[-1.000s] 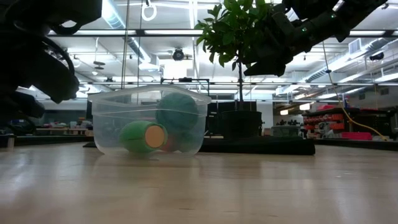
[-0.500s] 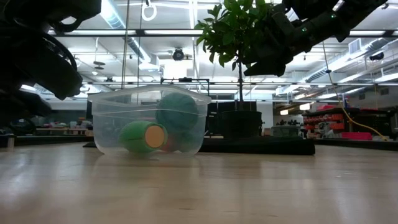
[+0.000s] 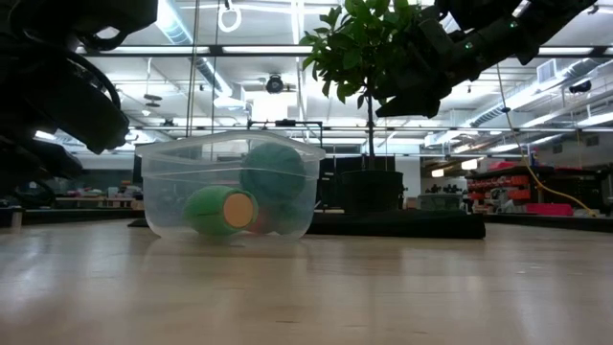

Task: Pick and placing Produce into tupperware
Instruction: Put the red dragon fruit into the transparent bin

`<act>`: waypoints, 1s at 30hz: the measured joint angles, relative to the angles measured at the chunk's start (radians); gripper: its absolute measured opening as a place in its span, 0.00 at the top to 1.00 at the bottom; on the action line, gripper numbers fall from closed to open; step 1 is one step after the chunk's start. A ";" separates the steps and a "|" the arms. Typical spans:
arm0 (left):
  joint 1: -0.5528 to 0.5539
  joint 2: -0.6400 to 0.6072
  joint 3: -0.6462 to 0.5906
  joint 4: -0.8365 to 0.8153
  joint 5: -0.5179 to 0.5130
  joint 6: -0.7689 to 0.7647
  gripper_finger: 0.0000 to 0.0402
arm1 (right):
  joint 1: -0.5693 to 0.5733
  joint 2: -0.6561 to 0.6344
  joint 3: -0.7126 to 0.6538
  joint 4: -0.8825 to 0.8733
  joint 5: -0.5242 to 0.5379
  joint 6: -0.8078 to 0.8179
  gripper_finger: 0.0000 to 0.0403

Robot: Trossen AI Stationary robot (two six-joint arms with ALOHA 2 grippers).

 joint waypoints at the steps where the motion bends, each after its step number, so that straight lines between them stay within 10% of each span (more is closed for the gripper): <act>1: 0.000 0.000 0.000 -0.001 0.003 0.002 0.42 | 0.000 0.000 0.000 0.000 0.000 0.000 0.28; 30: 0.021 0.005 0.110 -0.198 -0.037 0.075 0.43 | 0.000 0.000 0.000 -0.005 0.000 0.000 0.28</act>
